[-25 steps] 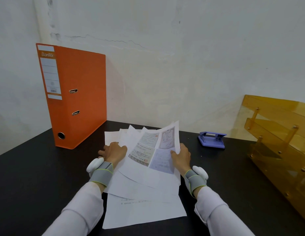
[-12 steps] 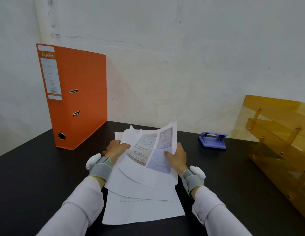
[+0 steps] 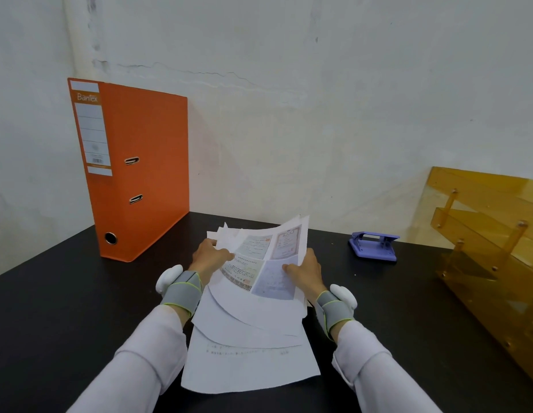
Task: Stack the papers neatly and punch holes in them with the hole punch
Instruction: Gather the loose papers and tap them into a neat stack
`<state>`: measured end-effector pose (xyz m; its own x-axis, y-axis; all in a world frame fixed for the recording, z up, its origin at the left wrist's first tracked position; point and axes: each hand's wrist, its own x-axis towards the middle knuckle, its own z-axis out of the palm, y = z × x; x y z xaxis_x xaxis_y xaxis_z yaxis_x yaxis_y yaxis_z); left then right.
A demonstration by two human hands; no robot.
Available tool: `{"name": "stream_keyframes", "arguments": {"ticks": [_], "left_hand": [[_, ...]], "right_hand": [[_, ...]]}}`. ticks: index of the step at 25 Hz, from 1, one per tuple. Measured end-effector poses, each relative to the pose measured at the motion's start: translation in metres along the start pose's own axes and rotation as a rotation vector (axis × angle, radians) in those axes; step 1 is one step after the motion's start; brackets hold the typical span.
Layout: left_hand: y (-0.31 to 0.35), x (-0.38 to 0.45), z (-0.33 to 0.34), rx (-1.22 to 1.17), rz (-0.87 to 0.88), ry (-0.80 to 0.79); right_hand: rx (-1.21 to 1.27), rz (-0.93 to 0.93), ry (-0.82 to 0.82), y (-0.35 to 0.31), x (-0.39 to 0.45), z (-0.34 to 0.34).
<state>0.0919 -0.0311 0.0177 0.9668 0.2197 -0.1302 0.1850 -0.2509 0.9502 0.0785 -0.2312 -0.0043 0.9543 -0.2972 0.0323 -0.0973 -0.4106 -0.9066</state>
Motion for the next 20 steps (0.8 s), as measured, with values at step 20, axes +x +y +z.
{"name": "stream_keyframes", "arguments": {"ticks": [20], "left_hand": [[-0.006,-0.002,0.0,-0.096,-0.076,-0.132]], "right_hand": [[0.156,0.18,0.044,-0.003,0.002,-0.004]]}}
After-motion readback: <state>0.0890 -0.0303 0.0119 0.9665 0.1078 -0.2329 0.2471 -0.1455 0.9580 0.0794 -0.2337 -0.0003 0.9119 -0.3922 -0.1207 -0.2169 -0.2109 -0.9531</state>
